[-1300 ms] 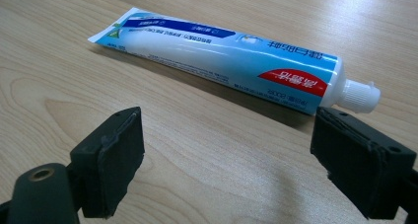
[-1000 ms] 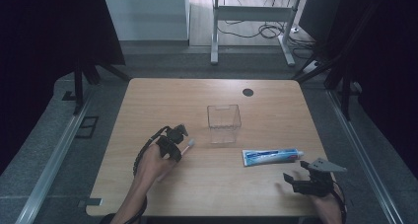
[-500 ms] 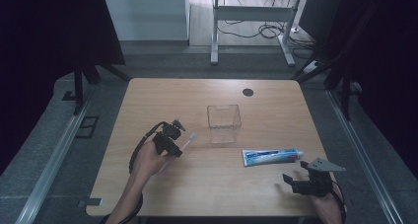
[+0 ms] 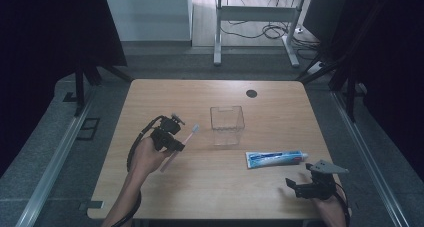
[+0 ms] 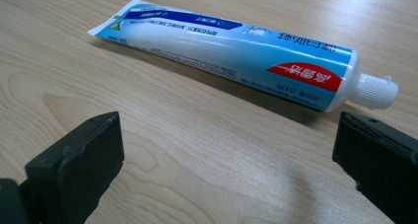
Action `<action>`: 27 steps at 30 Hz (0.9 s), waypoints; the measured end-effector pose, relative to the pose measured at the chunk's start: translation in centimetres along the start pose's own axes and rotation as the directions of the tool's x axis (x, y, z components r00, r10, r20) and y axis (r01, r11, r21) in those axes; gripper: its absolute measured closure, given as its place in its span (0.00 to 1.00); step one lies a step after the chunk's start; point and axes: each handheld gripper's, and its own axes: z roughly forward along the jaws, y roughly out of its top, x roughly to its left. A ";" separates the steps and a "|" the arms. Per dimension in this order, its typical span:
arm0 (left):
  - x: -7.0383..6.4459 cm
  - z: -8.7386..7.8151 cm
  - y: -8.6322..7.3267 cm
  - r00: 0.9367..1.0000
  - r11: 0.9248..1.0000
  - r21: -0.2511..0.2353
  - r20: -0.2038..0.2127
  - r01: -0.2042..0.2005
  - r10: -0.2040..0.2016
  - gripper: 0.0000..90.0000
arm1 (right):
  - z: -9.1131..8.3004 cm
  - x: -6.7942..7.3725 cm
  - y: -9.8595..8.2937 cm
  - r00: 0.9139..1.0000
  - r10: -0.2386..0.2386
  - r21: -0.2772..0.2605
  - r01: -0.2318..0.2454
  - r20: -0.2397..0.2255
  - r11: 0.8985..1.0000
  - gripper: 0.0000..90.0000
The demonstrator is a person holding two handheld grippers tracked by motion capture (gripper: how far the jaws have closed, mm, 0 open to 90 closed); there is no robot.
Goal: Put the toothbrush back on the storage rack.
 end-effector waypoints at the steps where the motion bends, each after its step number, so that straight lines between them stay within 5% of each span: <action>1: 0.1 -0.2 0.1 1.000 1.000 -0.006 0.005 -0.006 0.006 0.88 | 0.0 0.0 0.0 1.000 -0.003 0.000 0.003 0.002 1.000 0.00; 11: 0.0 -2.1 0.9 1.000 0.995 -0.102 0.009 -0.023 0.024 0.88 | 0.0 0.0 0.0 1.000 -0.007 0.004 0.007 0.006 1.000 0.00; 27: -1.0 -4.4 2.9 0.997 0.973 -0.218 0.003 -0.078 0.081 0.88 | 0.1 0.1 0.0 1.000 -0.010 0.009 0.010 0.005 1.000 0.00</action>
